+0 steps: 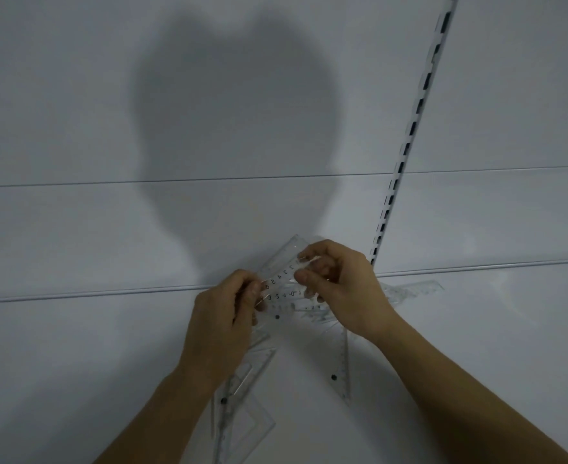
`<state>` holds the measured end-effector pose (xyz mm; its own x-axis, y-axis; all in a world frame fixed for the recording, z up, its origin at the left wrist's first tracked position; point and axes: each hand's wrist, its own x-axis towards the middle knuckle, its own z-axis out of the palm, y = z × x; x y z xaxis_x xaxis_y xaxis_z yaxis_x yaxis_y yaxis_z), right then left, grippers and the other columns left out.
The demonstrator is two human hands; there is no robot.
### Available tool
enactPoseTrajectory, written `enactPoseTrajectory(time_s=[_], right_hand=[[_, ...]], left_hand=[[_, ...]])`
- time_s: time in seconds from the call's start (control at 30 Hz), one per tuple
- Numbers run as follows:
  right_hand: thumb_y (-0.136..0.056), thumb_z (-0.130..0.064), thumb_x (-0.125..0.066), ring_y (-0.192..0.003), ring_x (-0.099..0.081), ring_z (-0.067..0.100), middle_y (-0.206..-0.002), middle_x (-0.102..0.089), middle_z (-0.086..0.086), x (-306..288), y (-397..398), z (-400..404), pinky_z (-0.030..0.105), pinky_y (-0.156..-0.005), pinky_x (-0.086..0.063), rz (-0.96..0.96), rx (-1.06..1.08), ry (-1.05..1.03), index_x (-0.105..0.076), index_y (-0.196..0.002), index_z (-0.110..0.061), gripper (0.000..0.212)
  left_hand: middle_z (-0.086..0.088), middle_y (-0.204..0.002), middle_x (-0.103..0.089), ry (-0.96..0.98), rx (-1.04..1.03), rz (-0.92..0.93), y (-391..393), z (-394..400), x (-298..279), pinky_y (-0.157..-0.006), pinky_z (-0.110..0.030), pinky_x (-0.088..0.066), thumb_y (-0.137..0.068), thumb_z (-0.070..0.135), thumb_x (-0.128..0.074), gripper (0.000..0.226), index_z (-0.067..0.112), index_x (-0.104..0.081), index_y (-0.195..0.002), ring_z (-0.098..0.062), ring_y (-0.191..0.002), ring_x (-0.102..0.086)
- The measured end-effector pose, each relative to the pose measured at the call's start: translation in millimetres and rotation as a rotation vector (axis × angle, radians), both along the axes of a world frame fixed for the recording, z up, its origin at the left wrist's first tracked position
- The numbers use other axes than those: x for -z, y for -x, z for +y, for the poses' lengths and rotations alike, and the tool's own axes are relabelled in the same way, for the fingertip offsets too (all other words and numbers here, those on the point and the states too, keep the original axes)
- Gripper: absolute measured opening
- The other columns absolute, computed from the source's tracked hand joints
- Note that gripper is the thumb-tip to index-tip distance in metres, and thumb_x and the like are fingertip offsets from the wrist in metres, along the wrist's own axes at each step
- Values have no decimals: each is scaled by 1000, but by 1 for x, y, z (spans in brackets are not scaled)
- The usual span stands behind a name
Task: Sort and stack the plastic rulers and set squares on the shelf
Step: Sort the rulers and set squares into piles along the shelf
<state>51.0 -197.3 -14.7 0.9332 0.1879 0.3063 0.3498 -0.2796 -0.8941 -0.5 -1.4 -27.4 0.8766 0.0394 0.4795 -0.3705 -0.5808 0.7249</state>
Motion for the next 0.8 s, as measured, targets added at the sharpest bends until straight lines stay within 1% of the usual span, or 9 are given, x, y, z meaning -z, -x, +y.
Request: enactPoseTrajectory(time_s=[0.1, 0.23, 0.3, 0.37, 0.47, 0.6, 0.63, 0.7, 0.8], right_hand=[[-88, -22, -77, -62, -70, 17, -82, -70, -4, 6, -3, -1, 34, -57, -56, 44, 25, 93, -67, -92, -20, 11], [-90, -29, -73, -82, -65, 5, -88, -70, -7, 9, -2, -4, 22, -73, -53, -31, 72, 252, -70, -90, -20, 10], [-92, -29, -70, -83, -64, 7, -87, -69, -6, 3, -1, -7, 26, -77, -53, -31, 35, 251, -71, -87, -20, 11], [-94, -29, -68, -72, -65, 11, -77, -69, -5, -10, 3, -12, 33, -73, -55, 9, 19, 195, -70, -81, -20, 16], [-97, -25, -63, -51, -57, 15, -70, -70, 1, -30, 17, -32, 36, -56, -51, 83, 54, 53, -67, -80, -16, 19], [-101, -26, -58, -44, -44, 15, -71, -70, 6, -33, 54, -88, 28, -47, -37, 99, 148, -82, -61, -85, -14, 20], [-101, -25, -58, -44, -43, 16, -72, -69, 7, -31, 68, -107, 27, -45, -36, 113, 184, -151, -60, -85, -13, 20], [-101, -18, -57, -45, -45, 18, -77, -68, 11, -24, 96, -145, 24, -44, -37, 145, 264, -268, -60, -88, -10, 16], [-96, -2, -56, -52, -57, 22, -85, -69, 14, -9, 136, -211, 31, -56, -50, 185, 380, -348, -63, -97, -10, 11]], left_hand=[[16, -70, -68, -75, -67, -2, -2, 2, 5, -62, -21, -52, -102, 24, -51, 20, 27, -62, -85, 0, -69, -67], [17, -78, -68, -91, -79, 2, 2, 0, 10, -65, -21, -50, -102, 29, -45, 24, 28, -60, -84, -2, -76, -66], [16, -83, -66, -93, -102, -16, 3, -1, 7, -66, -17, -46, -99, 29, -42, 24, 26, -61, -84, -2, -81, -63], [14, -85, -63, -108, -130, -29, 6, -2, -2, -66, -14, -40, -99, 28, -39, 27, 25, -61, -84, -1, -83, -60], [17, -82, -62, -87, -142, 11, 19, -15, -20, -64, -9, -38, -105, 23, -37, 32, 27, -62, -85, 4, -81, -59], [31, -94, -64, 0, -96, 47, 44, -60, -29, -71, -3, -38, -105, 19, -40, 28, 32, -66, -104, 14, -93, -58], [33, -85, -63, 46, -67, 54, 50, -78, -27, -69, -6, -39, -106, 22, -40, 28, 32, -66, -106, 11, -85, -60], [22, -66, -57, 154, 18, 59, 60, -116, -20, -60, -16, -39, -105, 27, -38, 29, 30, -67, -105, 2, -61, -52], [2, -60, -49, 237, 118, 90, 78, -185, -11, -51, -29, -37, -107, 19, -35, 30, 29, -63, -104, -14, -52, -44]])
